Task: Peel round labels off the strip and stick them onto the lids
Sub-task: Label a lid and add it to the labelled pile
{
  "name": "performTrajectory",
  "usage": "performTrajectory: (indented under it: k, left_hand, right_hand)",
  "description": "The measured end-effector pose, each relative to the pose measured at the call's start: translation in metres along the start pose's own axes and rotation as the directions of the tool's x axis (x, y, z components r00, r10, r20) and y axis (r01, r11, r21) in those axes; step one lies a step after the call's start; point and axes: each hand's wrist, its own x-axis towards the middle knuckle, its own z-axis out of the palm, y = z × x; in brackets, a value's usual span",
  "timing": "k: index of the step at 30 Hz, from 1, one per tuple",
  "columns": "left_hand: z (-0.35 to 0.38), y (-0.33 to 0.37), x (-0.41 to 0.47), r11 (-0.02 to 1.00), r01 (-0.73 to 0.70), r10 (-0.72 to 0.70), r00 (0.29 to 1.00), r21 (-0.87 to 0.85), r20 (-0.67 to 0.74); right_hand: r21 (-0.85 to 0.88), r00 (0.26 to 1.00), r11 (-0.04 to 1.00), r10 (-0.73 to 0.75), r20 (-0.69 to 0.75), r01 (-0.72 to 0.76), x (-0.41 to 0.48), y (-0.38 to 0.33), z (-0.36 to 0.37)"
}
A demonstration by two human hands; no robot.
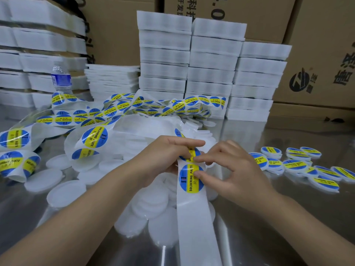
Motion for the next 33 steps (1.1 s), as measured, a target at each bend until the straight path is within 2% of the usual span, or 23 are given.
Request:
performTrajectory:
  k: [6, 17, 21, 24, 27, 30, 33]
  left_hand:
    - [-0.002, -0.002, 0.004, 0.999, -0.006, 0.011, 0.997, 0.054, -0.081]
    - [-0.002, -0.003, 0.004, 0.996, 0.005, 0.003, 0.995, 0.086, -0.097]
    - [-0.001, -0.003, 0.005, 0.996, -0.079, 0.089, 0.971, 0.051, -0.224]
    - [-0.003, -0.003, 0.008, 0.986, -0.164, 0.149, 0.911, -0.008, -0.384]
    - [-0.008, -0.002, 0.009, 0.981, -0.188, 0.142, 0.864, -0.046, -0.484]
    - [-0.011, -0.001, 0.008, 0.980, -0.194, 0.143, 0.835, -0.042, -0.531]
    - [-0.012, -0.001, 0.009, 0.979, -0.199, 0.138, 0.826, -0.054, -0.546]
  right_hand:
    - [-0.025, 0.999, 0.999, -0.034, 0.022, 0.035, -0.001, 0.003, 0.001]
    - [0.010, 0.998, 1.000, -0.022, 0.054, 0.021, -0.001, 0.001, 0.001]
    - [0.018, 0.999, 1.000, -0.012, 0.050, 0.011, -0.001, -0.003, -0.001]
    - [0.094, 0.999, 0.995, 0.024, 0.047, -0.028, -0.001, -0.006, -0.002]
    - [0.222, 0.991, 0.968, 0.101, 0.084, -0.118, -0.001, -0.006, -0.003]
    - [0.429, 0.972, 0.872, 0.213, 0.100, -0.236, 0.000, -0.006, -0.006]
    - [0.597, 0.947, 0.749, 0.315, 0.058, -0.285, 0.004, -0.005, -0.009]
